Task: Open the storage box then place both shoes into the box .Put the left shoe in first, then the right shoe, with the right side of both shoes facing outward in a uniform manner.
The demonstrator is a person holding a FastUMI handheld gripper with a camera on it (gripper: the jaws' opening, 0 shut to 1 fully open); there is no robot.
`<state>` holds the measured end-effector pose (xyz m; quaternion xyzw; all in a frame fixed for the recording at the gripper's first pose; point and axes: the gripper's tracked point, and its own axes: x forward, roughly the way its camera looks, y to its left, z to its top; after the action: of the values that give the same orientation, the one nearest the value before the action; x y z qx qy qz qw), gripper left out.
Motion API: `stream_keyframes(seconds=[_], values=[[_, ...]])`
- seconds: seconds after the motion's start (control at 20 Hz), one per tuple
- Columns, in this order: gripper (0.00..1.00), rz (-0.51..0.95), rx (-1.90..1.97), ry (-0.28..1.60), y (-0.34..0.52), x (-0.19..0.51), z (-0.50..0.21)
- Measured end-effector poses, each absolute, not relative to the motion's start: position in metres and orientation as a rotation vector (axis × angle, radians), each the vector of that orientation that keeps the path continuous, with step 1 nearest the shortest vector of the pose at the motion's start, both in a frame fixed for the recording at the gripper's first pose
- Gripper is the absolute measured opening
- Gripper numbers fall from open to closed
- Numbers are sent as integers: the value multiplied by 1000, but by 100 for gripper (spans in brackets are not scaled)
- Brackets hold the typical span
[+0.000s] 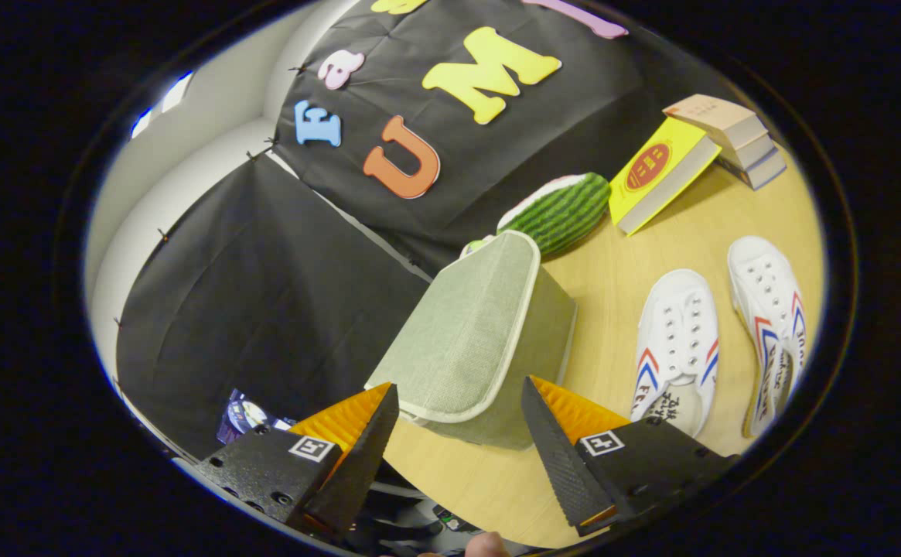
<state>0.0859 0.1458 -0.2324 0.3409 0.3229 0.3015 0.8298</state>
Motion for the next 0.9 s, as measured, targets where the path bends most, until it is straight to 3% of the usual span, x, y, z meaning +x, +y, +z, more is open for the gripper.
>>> stream_keyframes(seconds=[0.3,0.4,0.7,0.75,0.9], values=[[98,649,1032,792,168,112,-264],[92,672,1098,792,172,116,-259],[50,684,1127,799,174,113,-252],[30,683,1130,789,170,112,-247],[8,692,1112,753,166,112,-227]])
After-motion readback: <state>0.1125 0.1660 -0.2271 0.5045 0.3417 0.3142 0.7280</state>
